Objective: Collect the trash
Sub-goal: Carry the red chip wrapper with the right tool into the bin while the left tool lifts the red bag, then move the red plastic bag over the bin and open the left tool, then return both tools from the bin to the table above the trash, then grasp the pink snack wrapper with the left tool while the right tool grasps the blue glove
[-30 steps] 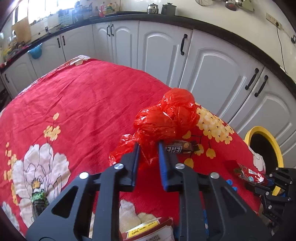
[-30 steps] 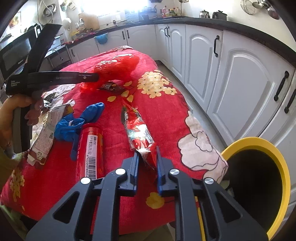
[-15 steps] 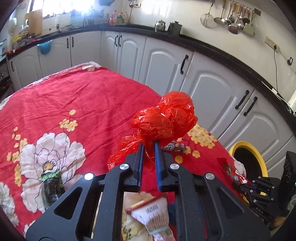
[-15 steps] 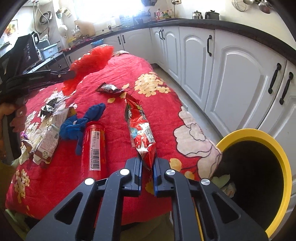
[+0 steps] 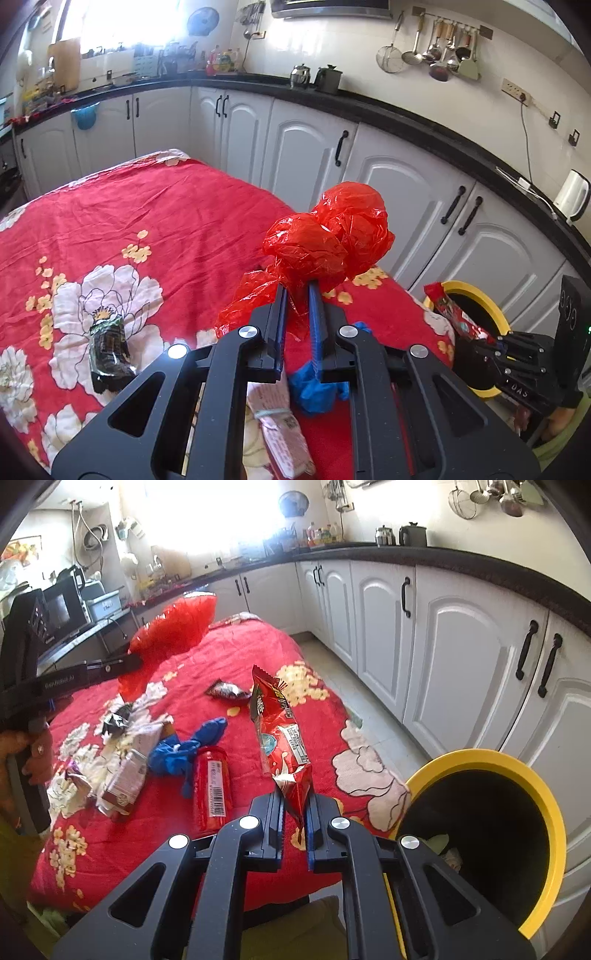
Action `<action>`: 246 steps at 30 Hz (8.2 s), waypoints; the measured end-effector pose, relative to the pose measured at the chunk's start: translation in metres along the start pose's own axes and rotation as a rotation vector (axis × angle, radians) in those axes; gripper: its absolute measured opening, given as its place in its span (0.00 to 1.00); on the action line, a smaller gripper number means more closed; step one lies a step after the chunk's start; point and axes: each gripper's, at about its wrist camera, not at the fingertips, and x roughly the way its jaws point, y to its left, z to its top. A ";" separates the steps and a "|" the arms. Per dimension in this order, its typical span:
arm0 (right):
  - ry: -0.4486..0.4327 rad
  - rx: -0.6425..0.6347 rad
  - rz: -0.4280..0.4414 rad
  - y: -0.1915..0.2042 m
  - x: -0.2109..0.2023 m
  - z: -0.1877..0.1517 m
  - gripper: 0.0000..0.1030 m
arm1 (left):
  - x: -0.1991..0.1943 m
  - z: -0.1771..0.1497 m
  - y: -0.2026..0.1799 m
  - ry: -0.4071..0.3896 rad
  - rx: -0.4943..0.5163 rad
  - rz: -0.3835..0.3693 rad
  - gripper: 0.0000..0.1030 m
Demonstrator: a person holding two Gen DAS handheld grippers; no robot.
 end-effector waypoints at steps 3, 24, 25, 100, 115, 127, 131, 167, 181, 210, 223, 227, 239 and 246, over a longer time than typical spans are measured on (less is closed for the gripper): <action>-0.020 0.001 -0.002 0.000 -0.010 0.002 0.08 | -0.007 -0.001 -0.007 -0.012 0.012 -0.010 0.06; -0.108 0.059 -0.081 -0.037 -0.065 -0.003 0.08 | -0.022 -0.012 -0.072 -0.036 0.114 -0.100 0.06; -0.112 0.064 -0.085 -0.039 -0.067 -0.003 0.08 | -0.023 -0.013 -0.075 -0.037 0.118 -0.102 0.06; -0.040 0.406 -0.248 -0.185 -0.077 -0.100 0.12 | 0.112 -0.087 -0.258 0.259 0.402 -0.247 0.07; -0.068 0.444 -0.285 -0.190 -0.087 -0.104 0.53 | 0.112 -0.081 -0.251 0.248 0.359 -0.218 0.65; -0.112 0.429 -0.299 -0.179 -0.098 -0.092 0.69 | 0.088 -0.066 -0.234 0.190 0.313 -0.199 0.89; -0.123 0.410 -0.302 -0.172 -0.101 -0.086 0.71 | 0.076 -0.062 -0.229 0.163 0.301 -0.189 0.89; -0.211 0.186 -0.185 -0.071 -0.109 -0.031 0.81 | -0.023 -0.025 -0.150 -0.110 0.181 -0.050 0.89; -0.185 0.090 -0.111 -0.021 -0.094 -0.020 0.81 | -0.056 -0.023 -0.107 -0.181 0.125 0.032 0.89; -0.070 -0.159 0.034 0.084 -0.019 0.009 0.81 | -0.102 -0.034 0.004 -0.181 -0.055 0.252 0.89; 0.036 -0.309 0.040 0.114 0.042 0.013 0.81 | -0.101 -0.053 0.066 -0.102 -0.208 0.337 0.89; 0.061 -0.350 0.030 0.119 0.060 0.017 0.80 | -0.091 -0.066 0.079 -0.050 -0.287 0.354 0.89; 0.156 -0.489 0.022 0.131 0.106 0.023 0.68 | -0.050 -0.106 0.087 0.139 -0.408 0.350 0.89; 0.175 -0.491 0.041 0.131 0.120 0.026 0.43 | -0.043 -0.118 0.095 0.154 -0.440 0.344 0.82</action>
